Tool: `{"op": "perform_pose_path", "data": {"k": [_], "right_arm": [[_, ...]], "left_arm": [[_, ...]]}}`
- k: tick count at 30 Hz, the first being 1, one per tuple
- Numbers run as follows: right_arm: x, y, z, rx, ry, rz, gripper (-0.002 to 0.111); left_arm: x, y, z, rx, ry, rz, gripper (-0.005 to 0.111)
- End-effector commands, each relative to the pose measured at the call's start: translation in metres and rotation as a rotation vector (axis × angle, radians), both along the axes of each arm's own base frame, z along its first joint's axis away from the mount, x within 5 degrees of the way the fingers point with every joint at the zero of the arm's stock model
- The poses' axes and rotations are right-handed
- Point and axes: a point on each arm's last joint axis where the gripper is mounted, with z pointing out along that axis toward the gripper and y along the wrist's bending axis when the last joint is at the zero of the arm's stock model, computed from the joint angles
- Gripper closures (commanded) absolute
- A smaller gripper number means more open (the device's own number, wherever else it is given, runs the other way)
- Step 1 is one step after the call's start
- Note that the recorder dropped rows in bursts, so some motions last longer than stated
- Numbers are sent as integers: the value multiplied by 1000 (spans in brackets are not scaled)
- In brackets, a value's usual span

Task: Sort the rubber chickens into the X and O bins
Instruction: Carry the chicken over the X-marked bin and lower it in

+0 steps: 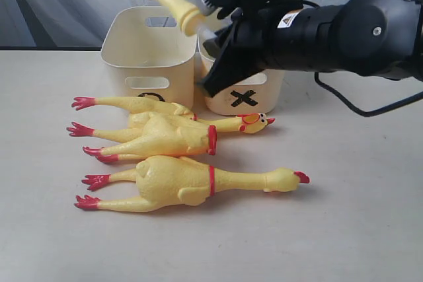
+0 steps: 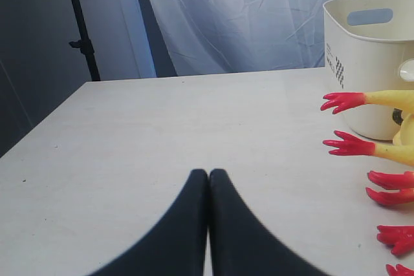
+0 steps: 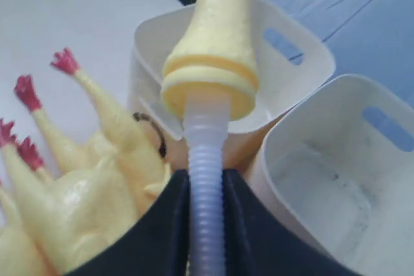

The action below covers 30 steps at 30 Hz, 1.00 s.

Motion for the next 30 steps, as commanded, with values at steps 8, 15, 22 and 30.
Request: {"op": "perform_pose_path", "data": {"k": [8,15,22,30], "right_arm": [[32,-10,0,210,-121,-281,109],[44,-13,-12,231,-154,-380,109],[50,-28,-21,155,-117,-505,109],[54,-28,-31,5,-165,-479,109]], "left_arm": [[0,0,1,-5,-16,-1,107],[0,0,1,-5,-16,-1,107],[0,0,1,-5,-16,-1,107],[0,0,1,-5,-16,-1,107]]}}
